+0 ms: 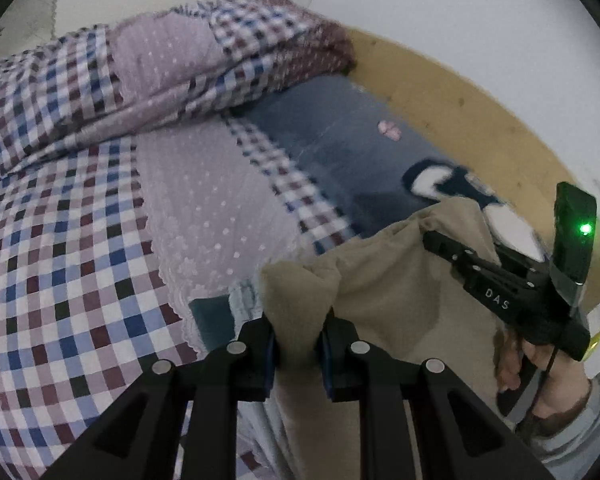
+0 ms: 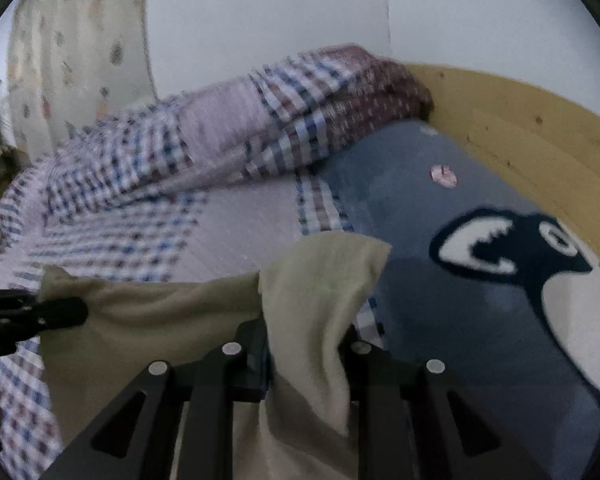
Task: Fold clothes
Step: 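Carry the khaki shirt with both grippers onto the stack of folded clothes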
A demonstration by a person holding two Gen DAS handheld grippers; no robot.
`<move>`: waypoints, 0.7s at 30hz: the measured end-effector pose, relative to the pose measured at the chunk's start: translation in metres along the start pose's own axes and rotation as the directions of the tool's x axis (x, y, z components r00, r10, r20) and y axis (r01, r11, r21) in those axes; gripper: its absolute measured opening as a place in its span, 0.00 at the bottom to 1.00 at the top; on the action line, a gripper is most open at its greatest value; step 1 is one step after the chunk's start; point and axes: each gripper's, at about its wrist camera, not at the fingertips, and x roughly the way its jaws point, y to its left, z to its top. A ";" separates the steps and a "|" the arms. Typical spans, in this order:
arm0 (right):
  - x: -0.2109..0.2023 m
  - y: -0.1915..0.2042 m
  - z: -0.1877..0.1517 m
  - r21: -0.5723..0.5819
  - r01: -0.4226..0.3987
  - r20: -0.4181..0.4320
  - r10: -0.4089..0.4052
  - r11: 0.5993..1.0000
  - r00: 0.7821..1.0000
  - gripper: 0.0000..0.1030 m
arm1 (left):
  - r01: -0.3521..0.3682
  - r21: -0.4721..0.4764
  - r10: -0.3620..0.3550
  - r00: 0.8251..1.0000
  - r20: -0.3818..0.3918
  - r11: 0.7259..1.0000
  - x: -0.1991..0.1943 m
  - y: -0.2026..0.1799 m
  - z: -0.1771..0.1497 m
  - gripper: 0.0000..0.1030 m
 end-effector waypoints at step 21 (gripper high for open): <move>-0.118 -0.007 -0.025 0.249 0.040 0.192 -0.089 0.968 0.977 0.81 | 0.010 -0.125 0.026 0.958 0.285 0.992 -0.180 0.038 -0.047 0.82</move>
